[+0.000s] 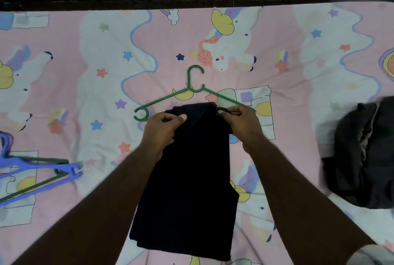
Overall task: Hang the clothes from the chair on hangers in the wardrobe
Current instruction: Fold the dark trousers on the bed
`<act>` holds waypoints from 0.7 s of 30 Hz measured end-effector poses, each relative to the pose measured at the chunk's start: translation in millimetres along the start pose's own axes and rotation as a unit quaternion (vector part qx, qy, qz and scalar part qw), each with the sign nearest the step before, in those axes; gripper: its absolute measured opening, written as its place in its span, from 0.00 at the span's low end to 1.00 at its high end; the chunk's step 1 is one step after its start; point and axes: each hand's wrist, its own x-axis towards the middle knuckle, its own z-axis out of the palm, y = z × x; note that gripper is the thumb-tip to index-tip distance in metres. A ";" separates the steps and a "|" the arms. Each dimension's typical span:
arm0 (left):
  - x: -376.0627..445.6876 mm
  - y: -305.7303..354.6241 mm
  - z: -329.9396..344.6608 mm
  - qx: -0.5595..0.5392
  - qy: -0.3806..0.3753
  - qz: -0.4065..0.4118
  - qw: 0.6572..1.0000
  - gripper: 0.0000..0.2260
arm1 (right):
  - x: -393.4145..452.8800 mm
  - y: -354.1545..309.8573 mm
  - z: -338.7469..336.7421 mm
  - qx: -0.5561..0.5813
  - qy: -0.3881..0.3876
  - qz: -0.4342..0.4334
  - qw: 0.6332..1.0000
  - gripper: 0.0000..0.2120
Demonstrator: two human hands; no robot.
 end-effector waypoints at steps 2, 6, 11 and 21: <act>-1.4 -4.1 4.1 -0.023 0.000 -0.034 0.999 0.15 | -2.9 -0.7 3.8 0.012 0.016 0.024 1.000 0.12; 3.3 -10.2 3.1 -0.092 0.013 -0.077 0.993 0.20 | -15.7 -4.5 1.0 0.145 0.032 0.105 0.983 0.03; 2.7 -15.5 -0.6 -0.179 -0.014 -0.126 0.976 0.20 | -23.8 6.5 -4.9 0.298 0.016 0.185 0.936 0.08; -6.6 -22.4 -4.1 -0.197 -0.036 -0.149 0.968 0.13 | -56.8 18.2 -2.1 0.408 -0.024 0.223 0.885 0.07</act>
